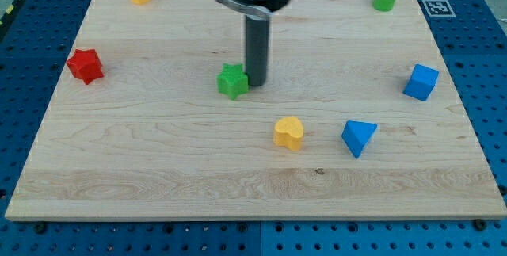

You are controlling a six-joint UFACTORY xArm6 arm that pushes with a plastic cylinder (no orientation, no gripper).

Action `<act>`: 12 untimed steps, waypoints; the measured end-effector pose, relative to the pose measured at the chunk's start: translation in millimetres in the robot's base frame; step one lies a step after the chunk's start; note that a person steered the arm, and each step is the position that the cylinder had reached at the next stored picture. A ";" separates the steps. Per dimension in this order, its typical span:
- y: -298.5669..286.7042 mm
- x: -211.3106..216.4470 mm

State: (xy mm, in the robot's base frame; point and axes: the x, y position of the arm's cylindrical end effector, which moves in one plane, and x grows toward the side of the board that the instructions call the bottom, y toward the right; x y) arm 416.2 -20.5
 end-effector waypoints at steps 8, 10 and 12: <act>-52.9 92.0; -52.7 115.4; -63.0 136.7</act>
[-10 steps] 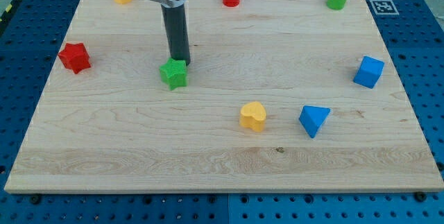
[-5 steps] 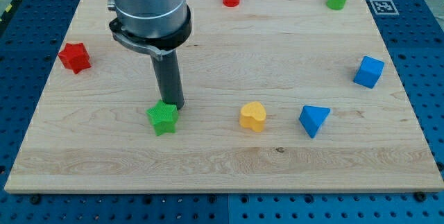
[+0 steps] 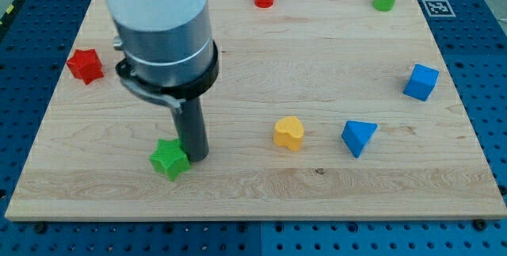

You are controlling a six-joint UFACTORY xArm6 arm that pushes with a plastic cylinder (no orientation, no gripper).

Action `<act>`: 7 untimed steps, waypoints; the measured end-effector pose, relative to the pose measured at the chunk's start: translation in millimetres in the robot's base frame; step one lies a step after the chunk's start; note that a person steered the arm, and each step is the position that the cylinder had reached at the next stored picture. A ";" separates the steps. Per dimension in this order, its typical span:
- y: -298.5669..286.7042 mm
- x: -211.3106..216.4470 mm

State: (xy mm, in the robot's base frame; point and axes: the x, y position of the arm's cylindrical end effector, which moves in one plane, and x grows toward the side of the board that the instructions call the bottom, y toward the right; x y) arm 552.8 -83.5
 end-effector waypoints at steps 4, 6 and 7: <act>-50.1 -4.3; -89.3 -3.8; -107.3 -3.9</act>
State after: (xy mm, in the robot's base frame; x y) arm 549.0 -190.7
